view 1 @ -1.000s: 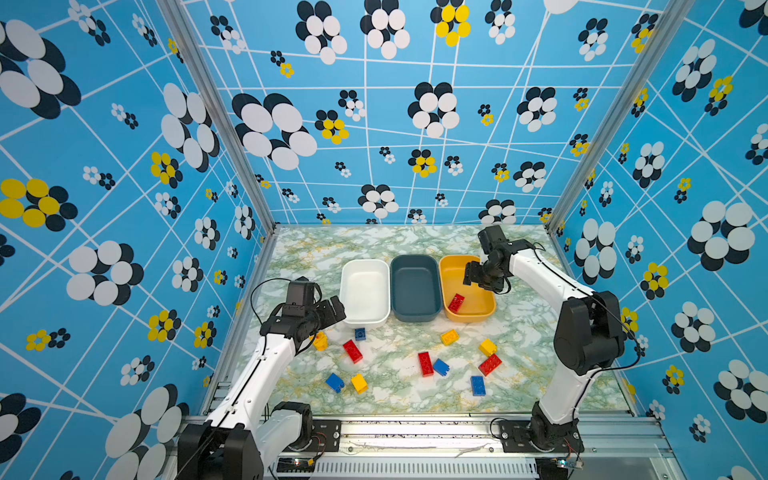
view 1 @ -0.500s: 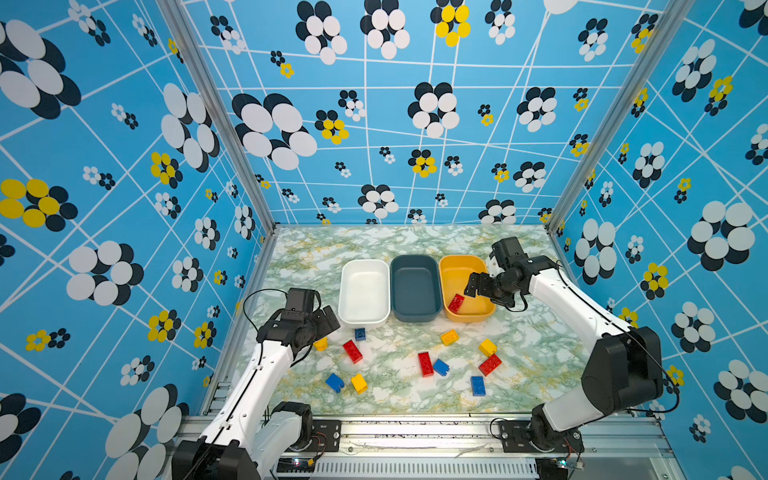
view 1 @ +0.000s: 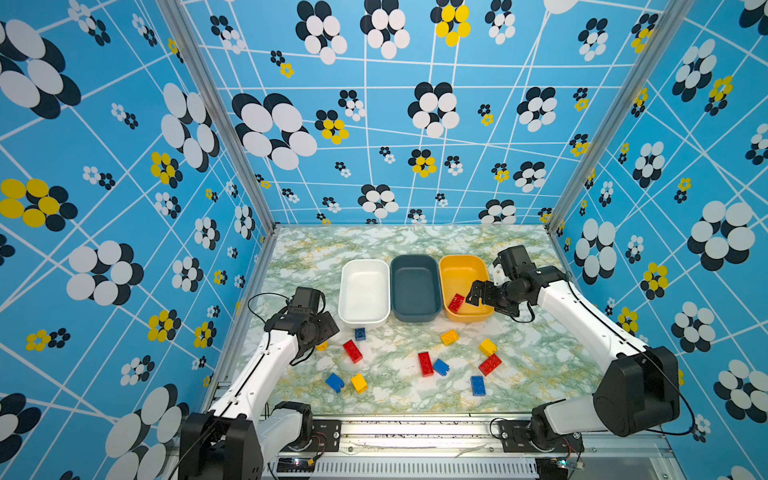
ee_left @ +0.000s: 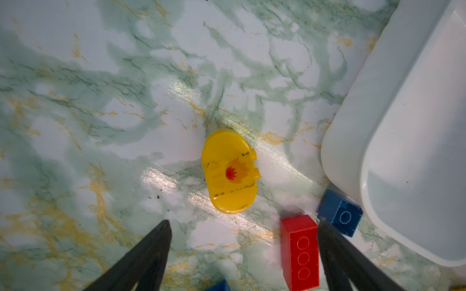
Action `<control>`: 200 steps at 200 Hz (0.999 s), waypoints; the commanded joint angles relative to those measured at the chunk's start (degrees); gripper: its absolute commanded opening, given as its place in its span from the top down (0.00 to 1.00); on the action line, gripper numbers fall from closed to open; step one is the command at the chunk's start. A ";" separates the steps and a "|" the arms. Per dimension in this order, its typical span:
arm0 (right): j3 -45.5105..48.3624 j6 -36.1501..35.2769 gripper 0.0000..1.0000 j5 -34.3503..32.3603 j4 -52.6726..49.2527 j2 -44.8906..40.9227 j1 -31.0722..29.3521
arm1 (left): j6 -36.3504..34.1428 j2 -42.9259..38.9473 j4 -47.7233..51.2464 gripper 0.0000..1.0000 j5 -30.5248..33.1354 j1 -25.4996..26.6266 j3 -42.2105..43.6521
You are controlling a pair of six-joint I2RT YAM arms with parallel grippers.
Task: Sort the legos into containers by color
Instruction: 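Lower the left gripper onto the yellow round piece and grasp it while right gripper withdraws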
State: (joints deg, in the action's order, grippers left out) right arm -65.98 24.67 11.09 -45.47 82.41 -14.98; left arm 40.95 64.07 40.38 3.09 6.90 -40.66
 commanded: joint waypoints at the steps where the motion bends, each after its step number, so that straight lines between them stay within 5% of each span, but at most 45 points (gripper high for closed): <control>1: 1.11 0.28 0.03 0.42 -0.26 -1.98 -0.20 | 1.00 1.51 0.91 0.11 1.61 0.31 0.32; 200: 0.42 1.28 0.01 -1.13 -1.18 -2.99 -0.11 | 1.32 18.75 -5.40 0.38 4.64 -0.68 -3.61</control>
State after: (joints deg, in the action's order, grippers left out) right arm -64.84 25.28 10.83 -45.56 79.99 -14.98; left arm 41.85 81.71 35.35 6.52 6.72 -42.33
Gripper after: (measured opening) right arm 0.991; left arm 0.633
